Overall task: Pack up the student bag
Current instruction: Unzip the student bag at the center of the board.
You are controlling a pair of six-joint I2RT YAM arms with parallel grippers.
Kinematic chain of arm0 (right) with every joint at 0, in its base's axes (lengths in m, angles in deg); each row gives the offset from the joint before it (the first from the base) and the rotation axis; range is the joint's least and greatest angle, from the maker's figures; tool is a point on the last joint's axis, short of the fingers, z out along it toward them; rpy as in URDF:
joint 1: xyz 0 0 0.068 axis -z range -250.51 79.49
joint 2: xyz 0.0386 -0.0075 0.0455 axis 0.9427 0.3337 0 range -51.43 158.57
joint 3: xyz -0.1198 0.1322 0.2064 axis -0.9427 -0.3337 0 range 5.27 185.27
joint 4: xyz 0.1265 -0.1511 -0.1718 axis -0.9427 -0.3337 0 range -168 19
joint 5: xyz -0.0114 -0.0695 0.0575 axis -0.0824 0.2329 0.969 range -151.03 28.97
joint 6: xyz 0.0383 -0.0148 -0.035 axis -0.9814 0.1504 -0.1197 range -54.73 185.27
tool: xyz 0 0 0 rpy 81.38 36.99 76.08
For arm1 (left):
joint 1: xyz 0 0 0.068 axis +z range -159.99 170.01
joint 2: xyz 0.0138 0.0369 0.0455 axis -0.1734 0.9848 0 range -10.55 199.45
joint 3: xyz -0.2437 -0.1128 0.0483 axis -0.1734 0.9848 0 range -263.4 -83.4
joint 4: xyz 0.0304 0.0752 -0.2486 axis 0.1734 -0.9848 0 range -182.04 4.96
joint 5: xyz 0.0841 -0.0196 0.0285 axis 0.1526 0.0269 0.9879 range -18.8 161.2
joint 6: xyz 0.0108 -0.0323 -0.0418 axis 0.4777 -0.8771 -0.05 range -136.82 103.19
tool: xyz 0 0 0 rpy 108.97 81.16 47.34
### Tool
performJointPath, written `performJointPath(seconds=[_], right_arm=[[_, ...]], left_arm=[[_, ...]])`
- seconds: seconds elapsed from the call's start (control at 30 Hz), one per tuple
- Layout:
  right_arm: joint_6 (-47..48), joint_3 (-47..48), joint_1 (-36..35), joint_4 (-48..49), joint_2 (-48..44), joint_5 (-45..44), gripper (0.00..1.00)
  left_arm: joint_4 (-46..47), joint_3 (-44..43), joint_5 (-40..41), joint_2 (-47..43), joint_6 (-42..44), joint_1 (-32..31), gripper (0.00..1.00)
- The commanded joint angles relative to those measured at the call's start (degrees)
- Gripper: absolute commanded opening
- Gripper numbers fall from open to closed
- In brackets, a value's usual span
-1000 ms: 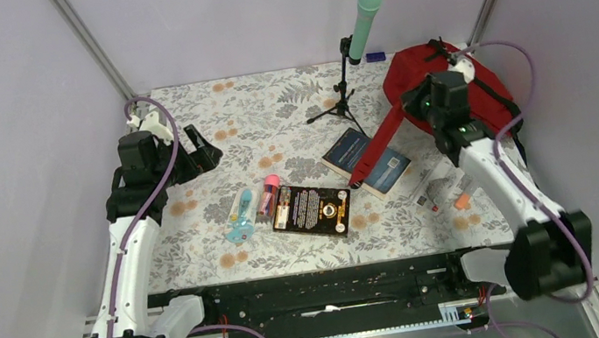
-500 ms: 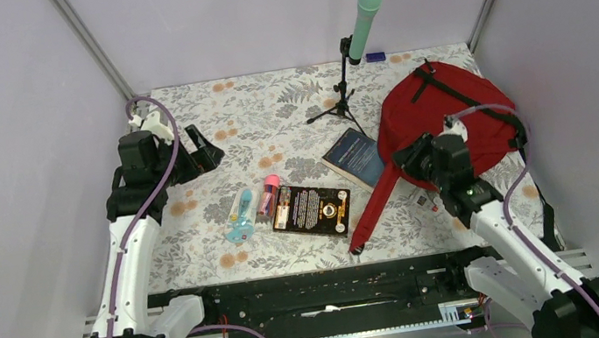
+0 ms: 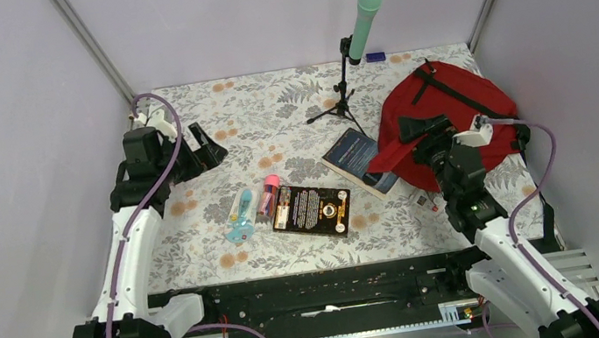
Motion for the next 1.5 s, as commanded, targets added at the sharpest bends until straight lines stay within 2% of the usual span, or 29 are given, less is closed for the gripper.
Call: performJointPath(seconds=[0.0,0.13,0.33,0.53,0.63,0.97,1.07,1.27,1.47], right_arm=[[4.2,6.3,0.1,3.8,-0.5,-13.6,1.0],[11.4,12.5,4.3,-1.3,3.7,-20.0,1.0],[14.0,24.3,18.2,-9.9,14.9,-8.8,1.0],[13.8,31.9,22.7,-15.8,23.1,2.7,1.0],[10.3,32.5,24.2,-16.2,22.7,8.6,1.0],[1.6,38.6,25.7,-15.7,17.8,14.4,1.0],[-0.8,39.7,26.2,-13.5,18.2,14.9,1.0],[-7.4,41.7,26.7,-7.9,17.9,21.9,1.0],[-6.6,42.5,26.7,-8.4,15.4,20.1,1.0]], left_arm=[[3.1,0.2,-1.8,0.3,-0.4,0.3,0.98],[3.1,0.2,-1.8,0.5,-0.4,0.3,0.98],[3.0,0.2,-2.2,0.3,-0.4,0.3,0.98],[3.1,0.2,-2.2,-0.2,-0.3,0.3,0.98],[3.1,0.2,-2.3,-0.2,-0.1,0.3,0.98],[3.1,0.2,-3.2,-0.6,-0.1,0.3,0.99],[3.1,0.1,-3.2,-0.9,0.0,0.3,0.99],[3.0,0.1,-3.4,-0.9,0.0,0.3,0.99],[3.0,0.1,-3.9,-0.9,0.0,0.3,0.99]])
